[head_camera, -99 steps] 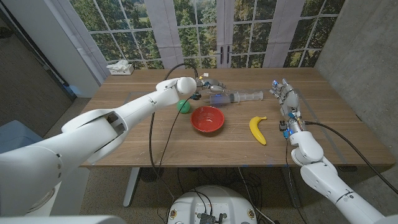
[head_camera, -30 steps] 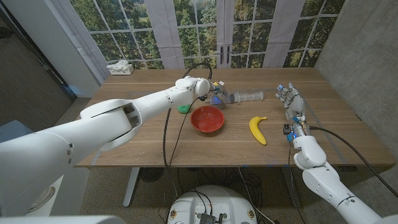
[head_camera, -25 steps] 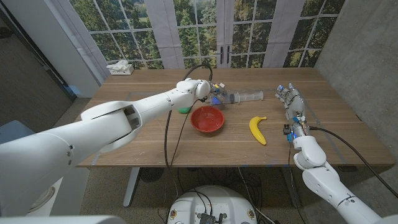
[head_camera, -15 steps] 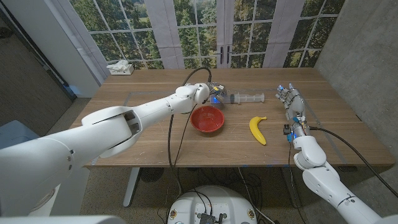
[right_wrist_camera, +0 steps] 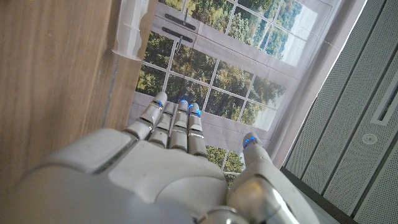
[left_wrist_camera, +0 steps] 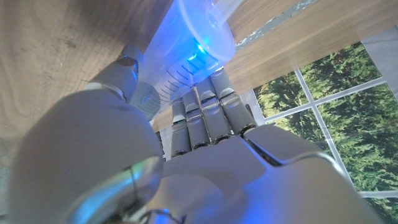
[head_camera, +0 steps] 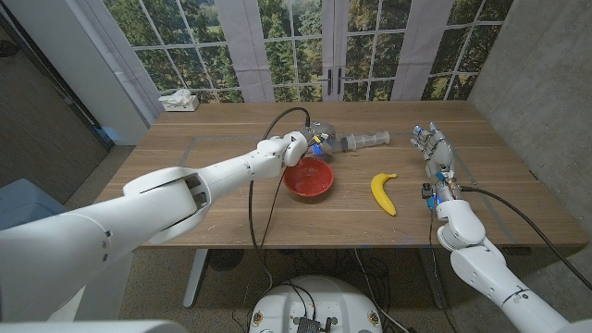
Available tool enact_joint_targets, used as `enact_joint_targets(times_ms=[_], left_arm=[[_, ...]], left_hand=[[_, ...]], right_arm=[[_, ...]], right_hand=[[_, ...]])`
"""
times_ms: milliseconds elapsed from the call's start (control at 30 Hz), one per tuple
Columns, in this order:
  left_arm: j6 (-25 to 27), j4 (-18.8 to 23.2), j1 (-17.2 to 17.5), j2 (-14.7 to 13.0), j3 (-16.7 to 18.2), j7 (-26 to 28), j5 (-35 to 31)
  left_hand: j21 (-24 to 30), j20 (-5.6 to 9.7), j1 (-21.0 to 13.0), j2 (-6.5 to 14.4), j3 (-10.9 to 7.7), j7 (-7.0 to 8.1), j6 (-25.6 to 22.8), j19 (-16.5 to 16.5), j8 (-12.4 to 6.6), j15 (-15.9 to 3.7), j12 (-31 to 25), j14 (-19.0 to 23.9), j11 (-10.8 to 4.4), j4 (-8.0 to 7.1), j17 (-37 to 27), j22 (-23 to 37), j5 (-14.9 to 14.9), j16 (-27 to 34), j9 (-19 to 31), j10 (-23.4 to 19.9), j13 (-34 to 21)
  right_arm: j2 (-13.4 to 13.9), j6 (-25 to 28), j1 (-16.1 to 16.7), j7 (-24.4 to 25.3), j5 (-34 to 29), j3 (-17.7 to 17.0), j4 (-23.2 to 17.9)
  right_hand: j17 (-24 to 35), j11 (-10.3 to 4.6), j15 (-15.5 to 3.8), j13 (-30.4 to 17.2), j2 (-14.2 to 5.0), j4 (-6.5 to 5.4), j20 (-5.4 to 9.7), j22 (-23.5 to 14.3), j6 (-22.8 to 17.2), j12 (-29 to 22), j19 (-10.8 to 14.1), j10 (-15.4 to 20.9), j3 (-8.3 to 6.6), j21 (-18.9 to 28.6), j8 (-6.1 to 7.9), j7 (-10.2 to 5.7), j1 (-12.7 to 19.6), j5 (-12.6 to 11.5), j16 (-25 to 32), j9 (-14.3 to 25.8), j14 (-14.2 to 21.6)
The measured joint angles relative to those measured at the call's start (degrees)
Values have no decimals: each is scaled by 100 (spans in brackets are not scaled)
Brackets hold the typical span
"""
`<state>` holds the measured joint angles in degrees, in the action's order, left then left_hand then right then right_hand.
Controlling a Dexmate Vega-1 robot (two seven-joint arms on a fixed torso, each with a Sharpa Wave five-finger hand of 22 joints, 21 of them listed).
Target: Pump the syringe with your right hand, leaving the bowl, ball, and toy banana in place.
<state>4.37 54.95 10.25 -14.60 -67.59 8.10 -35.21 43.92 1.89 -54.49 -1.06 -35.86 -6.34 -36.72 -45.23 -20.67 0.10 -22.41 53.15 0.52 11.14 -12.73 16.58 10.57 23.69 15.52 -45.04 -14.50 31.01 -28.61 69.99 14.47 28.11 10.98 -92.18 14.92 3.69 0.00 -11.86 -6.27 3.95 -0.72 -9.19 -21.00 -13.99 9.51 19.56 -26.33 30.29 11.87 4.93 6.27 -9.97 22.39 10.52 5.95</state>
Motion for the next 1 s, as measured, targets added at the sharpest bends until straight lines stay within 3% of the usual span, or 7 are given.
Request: enact_joint_targets(times_ms=[267,567,1000], left_arm=[[-219,-75,19,1,84,364,23],[-580,-118,48,-16,185,790,135],[-877,472,350,-354,574,1010,314]], left_hand=[[258,-35,-171,-171,84,-84,-181,-89,-86,-31,-16,153,60,12,76,-14,-17,-1,-74,-207,111],[359,-37,-249,-249,141,-58,-259,-127,-89,-62,23,224,41,-13,107,-51,-45,-46,-104,-265,166],[499,-34,-317,-317,197,-74,-396,-129,-56,-83,33,307,52,-20,132,-44,-66,-68,-151,-359,206]], right_arm=[[3,22,-5,37,-25,-4,-24],[18,52,28,85,-48,-28,-106],[55,213,143,264,-120,-88,-309]], right_hand=[[0,0,32,0,0,0,1,0,-28,0,0,0,0,-32,0,28,0,0,0,0,32],[0,0,32,1,0,-24,21,0,-28,1,20,0,24,-65,0,29,0,0,0,0,31],[0,-1,30,1,0,-24,42,-30,-28,1,41,-1,24,-106,0,28,0,0,-29,0,32]])
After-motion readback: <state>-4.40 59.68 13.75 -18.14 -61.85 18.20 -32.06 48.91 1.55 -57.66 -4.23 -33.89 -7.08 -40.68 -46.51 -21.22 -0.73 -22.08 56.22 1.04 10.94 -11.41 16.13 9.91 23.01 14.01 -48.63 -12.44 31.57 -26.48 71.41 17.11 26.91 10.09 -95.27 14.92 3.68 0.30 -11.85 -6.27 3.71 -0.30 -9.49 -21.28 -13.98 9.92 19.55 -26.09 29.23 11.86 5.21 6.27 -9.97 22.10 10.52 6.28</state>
